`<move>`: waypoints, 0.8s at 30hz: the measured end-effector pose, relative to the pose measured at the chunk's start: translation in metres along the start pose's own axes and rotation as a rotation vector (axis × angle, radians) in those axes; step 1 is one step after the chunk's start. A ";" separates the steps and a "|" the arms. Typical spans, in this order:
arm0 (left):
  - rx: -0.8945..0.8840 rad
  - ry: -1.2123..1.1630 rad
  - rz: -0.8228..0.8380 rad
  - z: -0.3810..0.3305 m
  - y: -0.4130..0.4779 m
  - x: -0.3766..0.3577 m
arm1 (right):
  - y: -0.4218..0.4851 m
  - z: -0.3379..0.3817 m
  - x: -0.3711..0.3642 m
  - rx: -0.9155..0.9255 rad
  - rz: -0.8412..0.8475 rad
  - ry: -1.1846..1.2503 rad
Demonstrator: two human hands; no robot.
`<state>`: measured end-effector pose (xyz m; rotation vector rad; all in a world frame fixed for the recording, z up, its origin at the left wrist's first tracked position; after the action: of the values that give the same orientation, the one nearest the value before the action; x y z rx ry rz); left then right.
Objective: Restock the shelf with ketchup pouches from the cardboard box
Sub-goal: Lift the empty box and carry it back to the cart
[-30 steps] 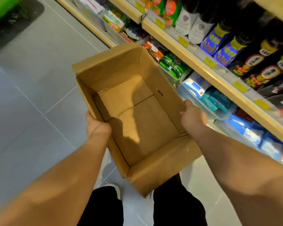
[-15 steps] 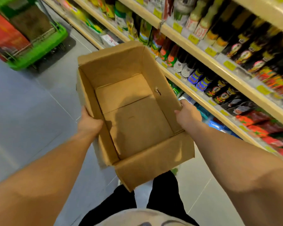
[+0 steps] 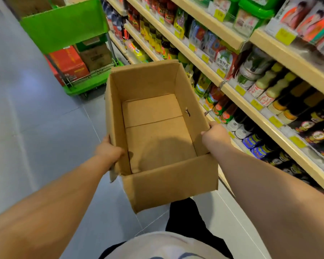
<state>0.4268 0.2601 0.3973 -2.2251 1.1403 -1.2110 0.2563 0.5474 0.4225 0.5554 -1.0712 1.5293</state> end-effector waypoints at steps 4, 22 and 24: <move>0.038 -0.098 -0.078 -0.037 0.031 -0.004 | 0.061 0.038 0.003 0.044 0.023 -0.026; 0.134 -0.266 -0.317 -0.165 0.191 0.031 | 0.273 0.232 -0.048 0.203 0.227 -0.208; 0.130 -0.243 -0.296 -0.176 0.229 0.047 | 0.295 0.260 -0.069 0.194 0.233 -0.228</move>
<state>0.1869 0.0947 0.3774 -2.4180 0.6387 -1.0475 -0.0580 0.3028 0.3932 0.7750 -1.1999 1.8190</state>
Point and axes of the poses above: each hand's wrist, its own y-axis towards the middle knuckle, its own x-axis out of the back of the hand, z = x × y, the point moved 3 cm from there along y, towards the middle knuckle, and after that the axes turned 1 degree about -z, right-handed, at the moved point
